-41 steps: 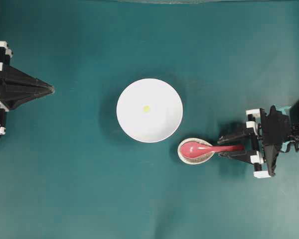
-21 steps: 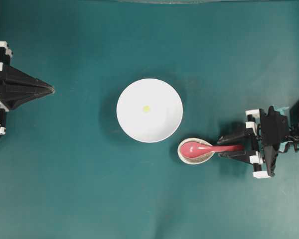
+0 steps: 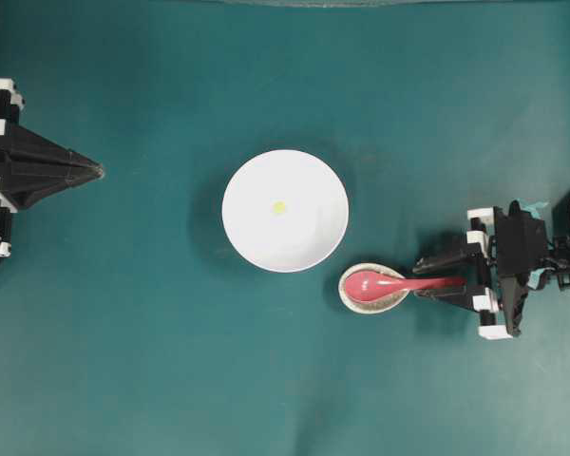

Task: Scoop the yellow hexagonal prism block from the bowl with a spoon using the right arm.
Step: 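Lift the pink spoon from the rest and swing it over the bowl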

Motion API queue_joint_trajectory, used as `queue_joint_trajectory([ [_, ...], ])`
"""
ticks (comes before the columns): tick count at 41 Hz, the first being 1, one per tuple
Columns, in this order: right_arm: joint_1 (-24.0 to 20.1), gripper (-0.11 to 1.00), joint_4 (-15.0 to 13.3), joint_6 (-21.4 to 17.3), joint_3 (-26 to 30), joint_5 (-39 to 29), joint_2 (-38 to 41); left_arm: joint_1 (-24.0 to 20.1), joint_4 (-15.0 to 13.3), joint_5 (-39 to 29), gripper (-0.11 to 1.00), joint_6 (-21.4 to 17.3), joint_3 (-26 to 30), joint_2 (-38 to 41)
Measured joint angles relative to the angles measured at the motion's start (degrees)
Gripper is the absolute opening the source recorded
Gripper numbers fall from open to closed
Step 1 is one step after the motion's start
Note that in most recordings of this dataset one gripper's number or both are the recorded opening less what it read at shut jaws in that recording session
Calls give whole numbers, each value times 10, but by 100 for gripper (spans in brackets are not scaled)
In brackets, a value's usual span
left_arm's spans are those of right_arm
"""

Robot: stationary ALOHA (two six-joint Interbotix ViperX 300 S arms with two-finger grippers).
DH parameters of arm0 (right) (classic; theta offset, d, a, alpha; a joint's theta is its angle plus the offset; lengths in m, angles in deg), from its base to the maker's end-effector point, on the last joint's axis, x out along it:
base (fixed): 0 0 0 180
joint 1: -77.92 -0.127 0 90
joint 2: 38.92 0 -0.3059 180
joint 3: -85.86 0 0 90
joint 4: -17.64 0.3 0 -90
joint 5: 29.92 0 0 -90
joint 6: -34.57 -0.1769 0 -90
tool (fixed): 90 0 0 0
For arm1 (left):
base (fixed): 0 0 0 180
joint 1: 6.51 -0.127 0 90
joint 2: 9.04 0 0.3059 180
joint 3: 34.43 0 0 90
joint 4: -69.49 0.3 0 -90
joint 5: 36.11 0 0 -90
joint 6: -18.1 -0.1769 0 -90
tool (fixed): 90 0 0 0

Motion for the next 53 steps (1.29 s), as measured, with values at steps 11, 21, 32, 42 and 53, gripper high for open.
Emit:
queue_joint_trajectory([
  [11,1,38,0,0,2,4,0,0,0,-2,0,0,0,0],
  [21,0,22,0,0,12,9,0,0,-1,-7,0,0,0,0],
  [32,0,22,1,2,25,-28,-45,0,-1,-11,0,0,0,0],
  [42,11,22,0,2,26,-76,-125,0,-1,-11,0,0,0,0],
  [53,62,22,0,3,63,-230,-214,0,-1,-11,0,0,0,0],
])
